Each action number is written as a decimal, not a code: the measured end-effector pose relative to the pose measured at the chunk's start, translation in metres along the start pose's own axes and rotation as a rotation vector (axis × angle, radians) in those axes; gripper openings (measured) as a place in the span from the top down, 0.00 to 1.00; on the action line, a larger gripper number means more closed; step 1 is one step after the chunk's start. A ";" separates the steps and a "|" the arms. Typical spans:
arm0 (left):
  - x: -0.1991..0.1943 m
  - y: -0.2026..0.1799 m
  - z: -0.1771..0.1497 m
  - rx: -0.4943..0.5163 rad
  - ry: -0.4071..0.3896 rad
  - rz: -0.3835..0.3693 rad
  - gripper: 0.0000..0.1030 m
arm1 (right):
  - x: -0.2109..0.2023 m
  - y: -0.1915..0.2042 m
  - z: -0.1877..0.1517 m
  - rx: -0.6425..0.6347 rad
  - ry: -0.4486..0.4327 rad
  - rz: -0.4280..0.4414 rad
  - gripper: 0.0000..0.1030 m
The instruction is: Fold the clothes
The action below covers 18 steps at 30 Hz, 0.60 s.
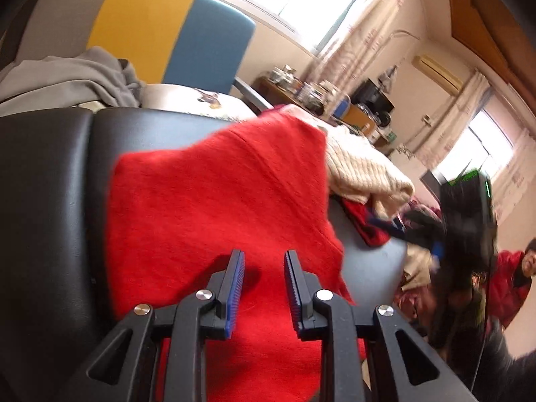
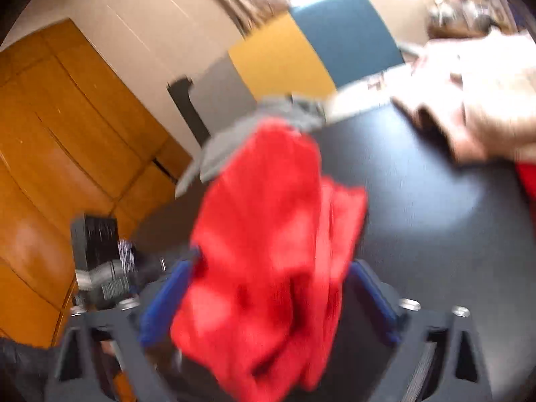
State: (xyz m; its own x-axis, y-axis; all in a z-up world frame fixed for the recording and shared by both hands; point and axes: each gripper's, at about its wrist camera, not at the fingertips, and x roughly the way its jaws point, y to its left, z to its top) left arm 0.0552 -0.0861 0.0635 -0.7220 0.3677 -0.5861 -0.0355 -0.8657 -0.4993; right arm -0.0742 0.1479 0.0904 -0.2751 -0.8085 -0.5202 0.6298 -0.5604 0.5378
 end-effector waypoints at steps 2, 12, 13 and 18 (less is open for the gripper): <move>0.006 -0.008 -0.005 0.007 0.019 -0.028 0.77 | 0.016 0.002 0.015 -0.013 -0.014 -0.002 0.04; 0.057 -0.046 -0.048 0.163 0.209 -0.087 0.77 | 0.089 -0.028 0.038 0.026 0.144 -0.097 0.86; 0.063 -0.046 -0.054 0.171 0.228 -0.090 0.77 | 0.091 -0.037 0.030 0.037 0.149 -0.131 0.84; 0.062 -0.048 -0.054 0.175 0.215 -0.072 0.77 | 0.093 -0.083 0.000 0.226 0.104 -0.058 0.78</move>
State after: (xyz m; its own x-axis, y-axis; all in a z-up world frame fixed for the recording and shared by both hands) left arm 0.0496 -0.0035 0.0171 -0.5506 0.4777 -0.6846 -0.2137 -0.8734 -0.4376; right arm -0.1518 0.1194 -0.0030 -0.2228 -0.7573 -0.6139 0.4338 -0.6409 0.6333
